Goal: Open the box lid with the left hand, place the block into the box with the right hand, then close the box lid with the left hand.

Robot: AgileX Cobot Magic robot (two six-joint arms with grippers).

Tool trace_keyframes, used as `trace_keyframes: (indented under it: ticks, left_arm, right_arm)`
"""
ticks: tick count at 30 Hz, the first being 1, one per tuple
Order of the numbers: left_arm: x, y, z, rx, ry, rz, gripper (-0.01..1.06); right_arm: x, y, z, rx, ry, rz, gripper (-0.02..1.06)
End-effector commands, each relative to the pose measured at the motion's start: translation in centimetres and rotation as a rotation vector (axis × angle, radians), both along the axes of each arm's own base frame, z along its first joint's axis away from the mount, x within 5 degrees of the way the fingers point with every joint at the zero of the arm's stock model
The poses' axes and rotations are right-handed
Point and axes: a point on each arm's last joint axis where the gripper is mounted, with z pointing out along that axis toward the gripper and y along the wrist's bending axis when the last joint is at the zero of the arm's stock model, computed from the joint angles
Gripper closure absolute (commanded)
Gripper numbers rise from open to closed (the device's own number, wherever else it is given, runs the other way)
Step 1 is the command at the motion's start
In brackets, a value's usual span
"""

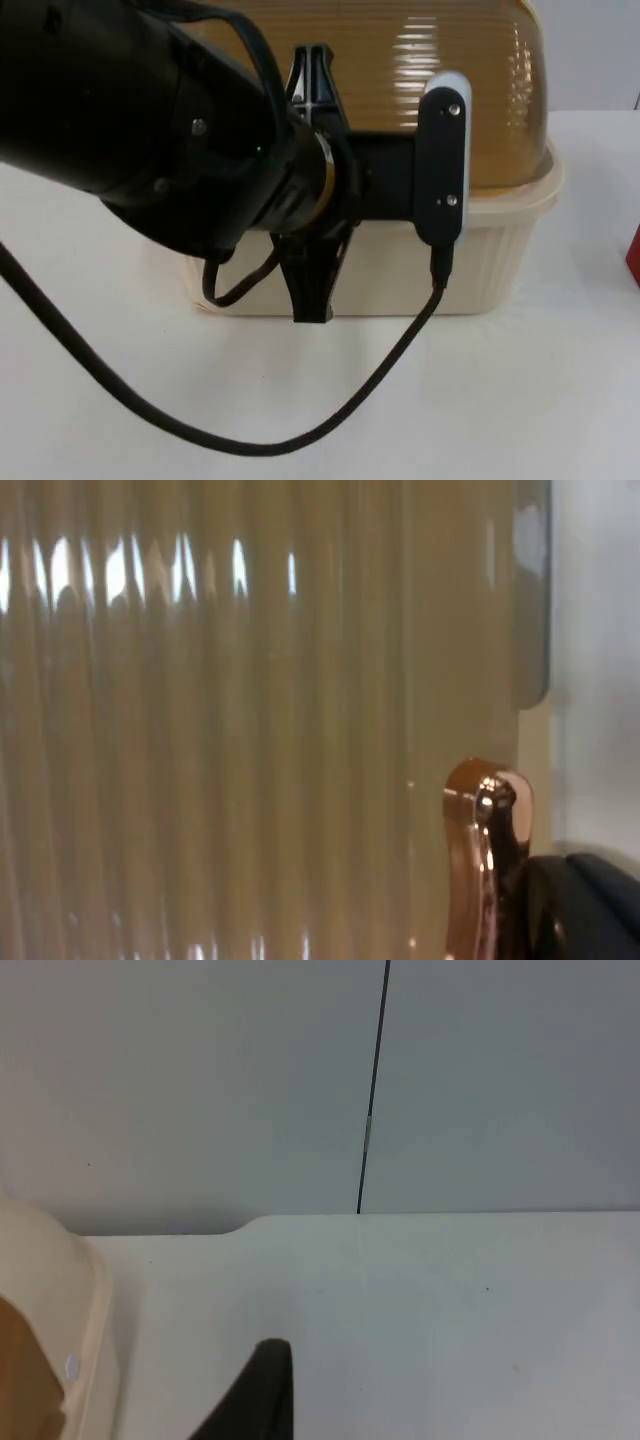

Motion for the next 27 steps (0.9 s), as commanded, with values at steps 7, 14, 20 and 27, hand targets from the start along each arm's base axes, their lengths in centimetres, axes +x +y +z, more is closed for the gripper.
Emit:
trace_keyframes:
  ticks: [7,14,20,27]
  left_arm:
    - [0.4,-0.1,1.1,-0.01,-0.04,0.0,1.05]
    - [0.9,-0.9,2.3,-0.041,0.014,0.032,1.05]
    - [2.3,-0.8,3.5,-0.03,0.067,0.015,1.05]
    - [3.7,-0.4,4.9,-0.025,0.097,0.027,1.05]
  right_arm:
    - [-0.1,0.0,0.3,0.006,-0.007,0.0,0.0]
    - [-0.1,0.0,0.3,0.006,-0.007,0.0,0.0]
    - [-0.1,0.0,0.3,0.006,-0.007,0.0,0.0]
    - [-0.1,0.0,0.3,0.001,-0.007,-0.001,0.0]
